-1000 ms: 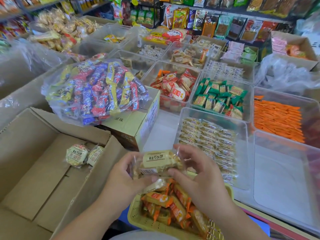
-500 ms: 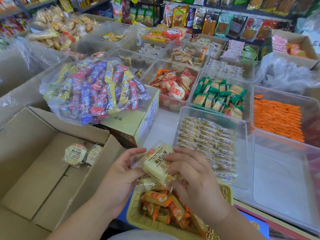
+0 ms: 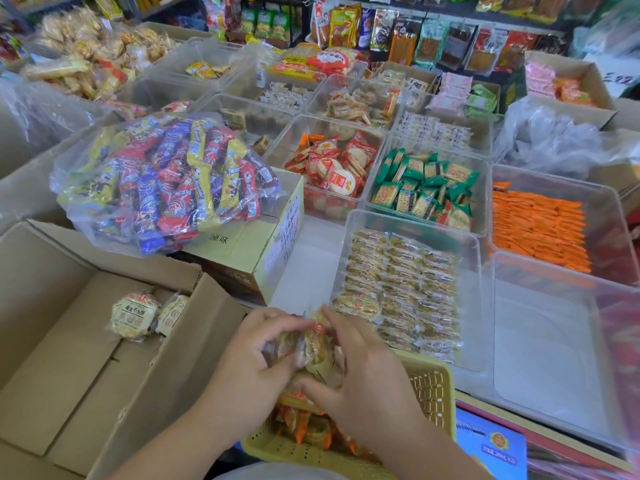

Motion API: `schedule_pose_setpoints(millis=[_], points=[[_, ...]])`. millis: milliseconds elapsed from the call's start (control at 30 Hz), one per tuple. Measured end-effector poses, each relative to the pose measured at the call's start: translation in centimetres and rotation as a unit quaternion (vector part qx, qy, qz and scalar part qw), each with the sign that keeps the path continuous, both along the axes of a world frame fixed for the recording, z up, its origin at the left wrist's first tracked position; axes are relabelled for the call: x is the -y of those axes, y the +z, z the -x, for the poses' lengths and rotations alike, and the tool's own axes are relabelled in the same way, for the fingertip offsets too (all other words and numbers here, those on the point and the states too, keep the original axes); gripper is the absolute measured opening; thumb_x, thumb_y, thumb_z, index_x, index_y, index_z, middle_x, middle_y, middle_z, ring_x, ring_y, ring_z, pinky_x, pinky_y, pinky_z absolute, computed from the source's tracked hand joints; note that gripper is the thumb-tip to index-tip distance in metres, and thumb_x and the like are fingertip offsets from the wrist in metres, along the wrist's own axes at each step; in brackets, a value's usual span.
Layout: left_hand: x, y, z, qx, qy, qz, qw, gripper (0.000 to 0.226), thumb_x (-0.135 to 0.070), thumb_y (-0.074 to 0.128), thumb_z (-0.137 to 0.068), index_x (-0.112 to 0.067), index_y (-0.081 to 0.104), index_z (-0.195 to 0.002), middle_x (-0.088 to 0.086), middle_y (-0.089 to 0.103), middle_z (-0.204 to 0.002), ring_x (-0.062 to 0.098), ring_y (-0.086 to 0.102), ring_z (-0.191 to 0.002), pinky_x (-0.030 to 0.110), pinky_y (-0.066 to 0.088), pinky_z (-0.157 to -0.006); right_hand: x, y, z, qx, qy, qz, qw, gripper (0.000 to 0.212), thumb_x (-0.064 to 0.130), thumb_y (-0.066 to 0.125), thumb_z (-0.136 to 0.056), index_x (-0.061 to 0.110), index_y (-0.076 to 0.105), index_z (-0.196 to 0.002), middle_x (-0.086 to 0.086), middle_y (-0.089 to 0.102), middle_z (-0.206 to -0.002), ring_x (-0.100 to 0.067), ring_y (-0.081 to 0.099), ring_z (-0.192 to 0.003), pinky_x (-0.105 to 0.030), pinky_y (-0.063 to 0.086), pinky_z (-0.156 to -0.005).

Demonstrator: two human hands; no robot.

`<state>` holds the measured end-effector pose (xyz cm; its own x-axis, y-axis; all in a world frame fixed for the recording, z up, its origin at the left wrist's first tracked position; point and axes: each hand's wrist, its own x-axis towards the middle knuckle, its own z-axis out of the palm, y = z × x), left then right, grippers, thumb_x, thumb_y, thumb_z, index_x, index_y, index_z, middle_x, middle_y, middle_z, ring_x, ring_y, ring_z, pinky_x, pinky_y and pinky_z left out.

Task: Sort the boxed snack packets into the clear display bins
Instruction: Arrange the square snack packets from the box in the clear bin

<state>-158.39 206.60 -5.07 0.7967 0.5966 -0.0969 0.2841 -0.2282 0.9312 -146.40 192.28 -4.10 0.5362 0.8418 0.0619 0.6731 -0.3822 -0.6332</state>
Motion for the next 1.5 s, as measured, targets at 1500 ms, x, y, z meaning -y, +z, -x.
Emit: schedule_pose_setpoints(millis=[1500], points=[[-2.1, 0.6, -0.3, 0.100, 0.147, 0.443, 0.879, 0.058, 0.000, 0.070, -0.076, -0.025, 0.067, -0.129, 0.012, 0.074, -0.122, 0.033, 0.075, -0.099, 0.046, 0.064, -0.069, 1.2, -2.0, -3.6, -0.159, 0.094, -0.063, 0.981, 0.064, 0.019, 0.052, -0.084, 0.042, 0.044, -0.143, 0.022, 0.042, -0.150, -0.006, 0.037, -0.143, -0.030, 0.037, -0.114]])
